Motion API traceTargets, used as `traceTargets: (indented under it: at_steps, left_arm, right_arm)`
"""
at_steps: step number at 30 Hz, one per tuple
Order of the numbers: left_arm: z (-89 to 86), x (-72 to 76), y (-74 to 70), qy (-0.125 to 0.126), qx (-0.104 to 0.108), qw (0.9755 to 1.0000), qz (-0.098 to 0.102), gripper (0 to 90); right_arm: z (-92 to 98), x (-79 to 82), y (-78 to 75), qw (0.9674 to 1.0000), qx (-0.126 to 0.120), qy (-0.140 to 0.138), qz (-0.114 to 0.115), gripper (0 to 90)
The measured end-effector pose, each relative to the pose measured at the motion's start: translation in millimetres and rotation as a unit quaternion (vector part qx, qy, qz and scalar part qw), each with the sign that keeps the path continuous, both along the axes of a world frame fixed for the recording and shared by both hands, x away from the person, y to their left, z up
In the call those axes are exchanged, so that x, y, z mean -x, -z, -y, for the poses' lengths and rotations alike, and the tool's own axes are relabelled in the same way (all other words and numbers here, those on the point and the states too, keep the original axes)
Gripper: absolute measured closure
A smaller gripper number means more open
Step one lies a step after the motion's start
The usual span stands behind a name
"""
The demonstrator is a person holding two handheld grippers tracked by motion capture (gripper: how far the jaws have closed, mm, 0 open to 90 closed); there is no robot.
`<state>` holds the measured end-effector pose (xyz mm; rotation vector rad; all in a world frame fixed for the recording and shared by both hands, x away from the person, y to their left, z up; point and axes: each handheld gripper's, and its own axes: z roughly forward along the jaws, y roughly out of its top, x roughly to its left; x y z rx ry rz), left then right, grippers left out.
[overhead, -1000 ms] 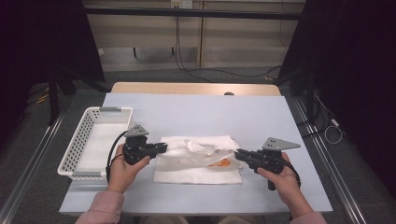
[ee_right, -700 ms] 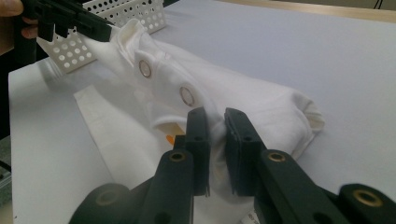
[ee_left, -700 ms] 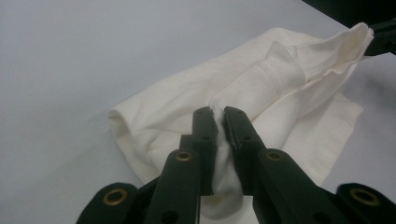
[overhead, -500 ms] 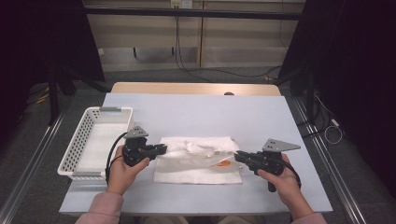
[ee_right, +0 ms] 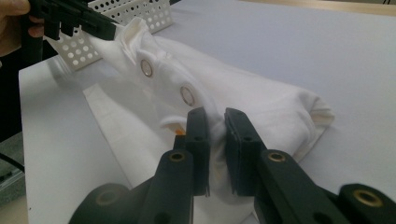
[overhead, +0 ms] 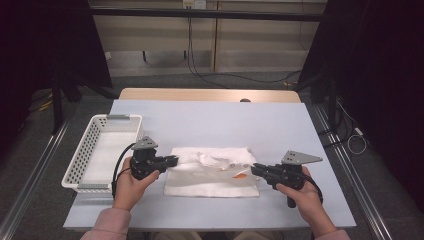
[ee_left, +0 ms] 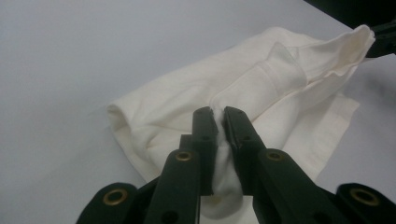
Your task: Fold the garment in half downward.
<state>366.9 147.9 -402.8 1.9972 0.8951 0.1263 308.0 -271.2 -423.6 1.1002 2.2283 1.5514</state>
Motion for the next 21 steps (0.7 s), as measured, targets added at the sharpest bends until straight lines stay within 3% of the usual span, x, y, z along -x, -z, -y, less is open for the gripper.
traceTargets:
  at_steps: [21]
  left_arm:
    - [1.9,4.4,11.7,0.003,-0.012,0.9998,-0.017,83.0]
  right_arm:
    - [-2.4,1.5,10.9,0.9996,0.015,-0.015,-0.02,80.4]
